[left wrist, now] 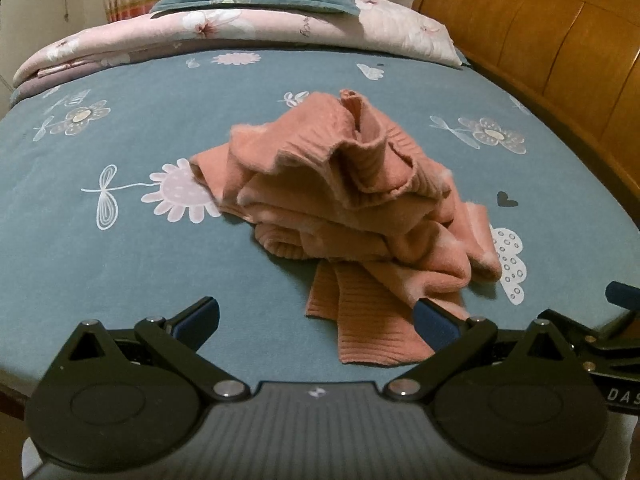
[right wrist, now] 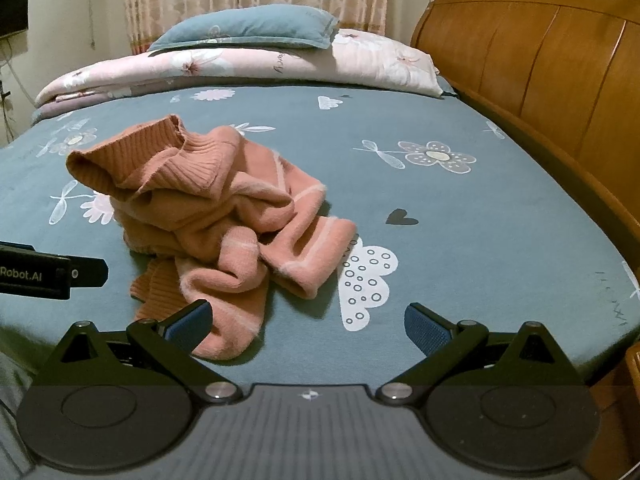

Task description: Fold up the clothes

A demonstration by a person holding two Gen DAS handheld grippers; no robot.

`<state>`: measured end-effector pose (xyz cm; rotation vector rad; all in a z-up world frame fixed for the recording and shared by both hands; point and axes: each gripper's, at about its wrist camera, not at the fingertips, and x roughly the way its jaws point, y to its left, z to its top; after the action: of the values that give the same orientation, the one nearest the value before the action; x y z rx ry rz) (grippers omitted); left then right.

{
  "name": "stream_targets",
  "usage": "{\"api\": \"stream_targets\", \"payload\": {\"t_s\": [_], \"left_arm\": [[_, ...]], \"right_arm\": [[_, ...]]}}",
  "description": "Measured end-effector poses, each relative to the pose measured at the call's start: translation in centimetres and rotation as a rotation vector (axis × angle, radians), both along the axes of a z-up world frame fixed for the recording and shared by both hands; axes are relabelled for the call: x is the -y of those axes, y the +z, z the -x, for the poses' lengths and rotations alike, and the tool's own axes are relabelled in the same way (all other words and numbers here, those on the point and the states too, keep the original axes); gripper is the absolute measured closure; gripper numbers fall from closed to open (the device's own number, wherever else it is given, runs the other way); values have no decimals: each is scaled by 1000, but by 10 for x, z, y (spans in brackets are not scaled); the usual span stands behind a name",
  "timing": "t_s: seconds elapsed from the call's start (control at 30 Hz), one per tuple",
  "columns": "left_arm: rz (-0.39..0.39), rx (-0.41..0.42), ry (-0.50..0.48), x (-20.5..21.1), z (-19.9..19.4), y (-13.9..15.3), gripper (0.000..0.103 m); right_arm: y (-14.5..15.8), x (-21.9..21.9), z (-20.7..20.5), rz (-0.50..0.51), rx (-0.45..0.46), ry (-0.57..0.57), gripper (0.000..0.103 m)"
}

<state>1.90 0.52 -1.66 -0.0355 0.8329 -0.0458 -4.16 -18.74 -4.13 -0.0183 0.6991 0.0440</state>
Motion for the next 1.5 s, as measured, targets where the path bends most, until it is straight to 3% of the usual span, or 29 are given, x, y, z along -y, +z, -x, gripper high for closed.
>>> {"api": "stream_targets", "payload": {"t_s": [0.43,0.63,0.8,1.0,1.23,1.37,1.5], "left_arm": [[20,-34,13,-7,-12,-15,1],[64,-5,-23,-7,-15,-21,1],[76,-3,-30,-6,-21,-25,1],[154,-39,-62,-12,-25,-34,1],[178,-145,-48,-15,-30,-44,1],[166,-71,-33,-18,-26,-46,1],[152,-92,-40,-20,-30,-49,1]], "right_arm": [[-9,4,-7,-95,-7,50,0],[-16,7,-15,-113,-13,60,0],[-19,7,-19,-95,19,96,0],[-22,7,-25,-127,55,142,0],[-26,9,-29,-179,82,183,0],[-25,11,-24,-224,140,250,0],[-18,8,-19,-206,171,292,2]]}}
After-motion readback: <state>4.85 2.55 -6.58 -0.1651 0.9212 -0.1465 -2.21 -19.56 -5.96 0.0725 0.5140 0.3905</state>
